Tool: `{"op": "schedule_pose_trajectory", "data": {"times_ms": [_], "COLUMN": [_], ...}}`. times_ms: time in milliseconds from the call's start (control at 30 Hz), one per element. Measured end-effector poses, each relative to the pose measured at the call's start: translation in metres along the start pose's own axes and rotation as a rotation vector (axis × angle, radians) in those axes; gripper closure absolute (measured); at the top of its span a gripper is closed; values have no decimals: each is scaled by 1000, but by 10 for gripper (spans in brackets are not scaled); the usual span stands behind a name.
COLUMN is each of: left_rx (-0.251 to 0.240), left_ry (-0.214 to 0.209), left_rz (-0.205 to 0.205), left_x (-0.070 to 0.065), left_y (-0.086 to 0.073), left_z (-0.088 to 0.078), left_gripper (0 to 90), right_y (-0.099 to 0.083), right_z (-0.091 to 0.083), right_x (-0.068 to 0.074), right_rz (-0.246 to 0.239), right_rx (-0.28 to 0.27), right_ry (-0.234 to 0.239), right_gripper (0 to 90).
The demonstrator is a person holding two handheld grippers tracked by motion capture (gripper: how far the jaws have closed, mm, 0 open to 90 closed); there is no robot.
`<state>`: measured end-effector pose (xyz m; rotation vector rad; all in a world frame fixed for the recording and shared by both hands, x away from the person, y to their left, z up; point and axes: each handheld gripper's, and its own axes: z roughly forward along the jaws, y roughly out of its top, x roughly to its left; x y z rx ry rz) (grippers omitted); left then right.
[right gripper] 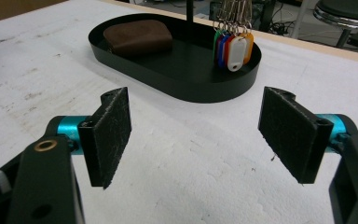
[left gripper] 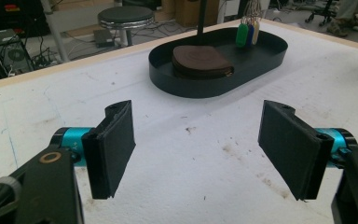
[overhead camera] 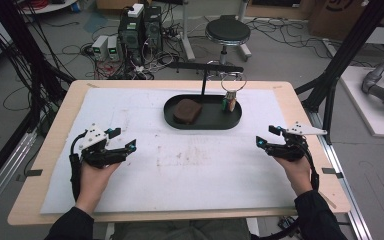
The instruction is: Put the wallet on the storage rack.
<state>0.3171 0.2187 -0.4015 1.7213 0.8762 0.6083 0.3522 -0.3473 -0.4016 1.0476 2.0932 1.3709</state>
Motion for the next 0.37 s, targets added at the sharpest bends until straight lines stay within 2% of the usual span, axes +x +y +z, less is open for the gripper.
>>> {"op": "schedule_pose_trajectory", "data": {"times_ms": [133,367], "left_rx": [-1,11], "left_ry": [-6,-7], "left_rz": [-19,-15], "left_x": [1,3], "left_y": [-1,-3], "left_z": [1,4], "left_gripper": [269,269], "right_y": [0,-1], "right_z": [0,0], "right_x": [1,0], "right_rz": [-3,-6], "right_rx": [2,6], "right_ry": [0,-3], "right_gripper": [262,260]}}
